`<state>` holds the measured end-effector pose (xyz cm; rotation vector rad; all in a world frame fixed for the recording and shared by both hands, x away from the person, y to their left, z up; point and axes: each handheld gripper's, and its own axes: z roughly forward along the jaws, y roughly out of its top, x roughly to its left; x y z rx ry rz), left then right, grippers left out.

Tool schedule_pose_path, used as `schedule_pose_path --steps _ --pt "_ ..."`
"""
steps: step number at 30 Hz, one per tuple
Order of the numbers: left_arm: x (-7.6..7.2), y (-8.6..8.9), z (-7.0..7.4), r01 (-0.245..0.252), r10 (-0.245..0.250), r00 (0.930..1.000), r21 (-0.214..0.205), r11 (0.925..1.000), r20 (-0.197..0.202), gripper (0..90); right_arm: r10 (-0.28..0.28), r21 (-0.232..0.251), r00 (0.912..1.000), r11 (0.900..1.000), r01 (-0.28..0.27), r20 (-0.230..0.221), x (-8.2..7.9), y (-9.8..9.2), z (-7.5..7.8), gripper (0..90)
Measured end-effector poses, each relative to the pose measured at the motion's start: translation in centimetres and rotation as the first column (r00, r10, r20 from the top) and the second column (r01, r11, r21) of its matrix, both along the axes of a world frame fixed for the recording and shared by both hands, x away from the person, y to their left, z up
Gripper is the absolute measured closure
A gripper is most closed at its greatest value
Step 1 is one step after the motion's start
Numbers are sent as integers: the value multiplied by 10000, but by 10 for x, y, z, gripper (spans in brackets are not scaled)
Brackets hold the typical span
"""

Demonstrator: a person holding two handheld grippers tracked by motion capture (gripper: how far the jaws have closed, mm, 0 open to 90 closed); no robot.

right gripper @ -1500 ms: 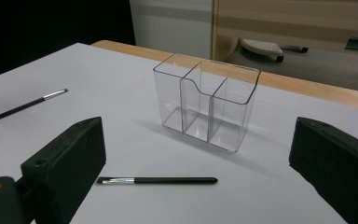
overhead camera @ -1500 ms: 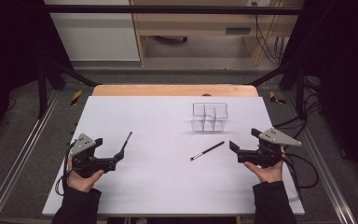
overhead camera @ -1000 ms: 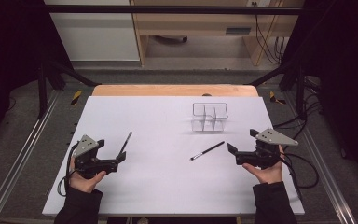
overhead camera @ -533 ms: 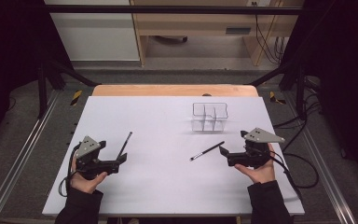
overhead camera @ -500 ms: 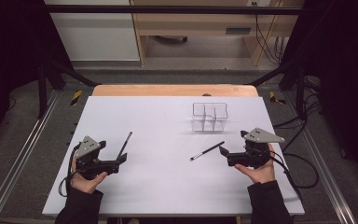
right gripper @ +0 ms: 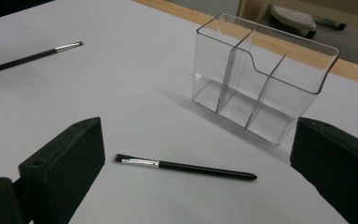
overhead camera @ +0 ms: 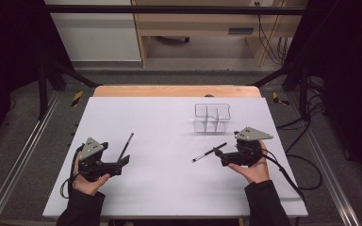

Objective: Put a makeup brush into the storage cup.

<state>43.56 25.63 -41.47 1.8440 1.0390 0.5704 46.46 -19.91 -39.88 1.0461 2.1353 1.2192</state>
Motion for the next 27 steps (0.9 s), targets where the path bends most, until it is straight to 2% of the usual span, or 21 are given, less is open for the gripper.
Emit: schedule_pose_path --steps 8,17,27 --pt "0 1 1 -25 25 10000 13 10000 9 36 189 -196 9997 9996 -193 -179 6 8 -2 40" --pt "-1 1 0 -30 31 10000 153 9999 -21 36 453 -462 9970 9978 -482 -626 17 18 -14 43" --pt "0 -1 -1 -4 6 10000 220 9998 -71 36 473 -736 9947 9958 -541 -917 30 24 -22 46"
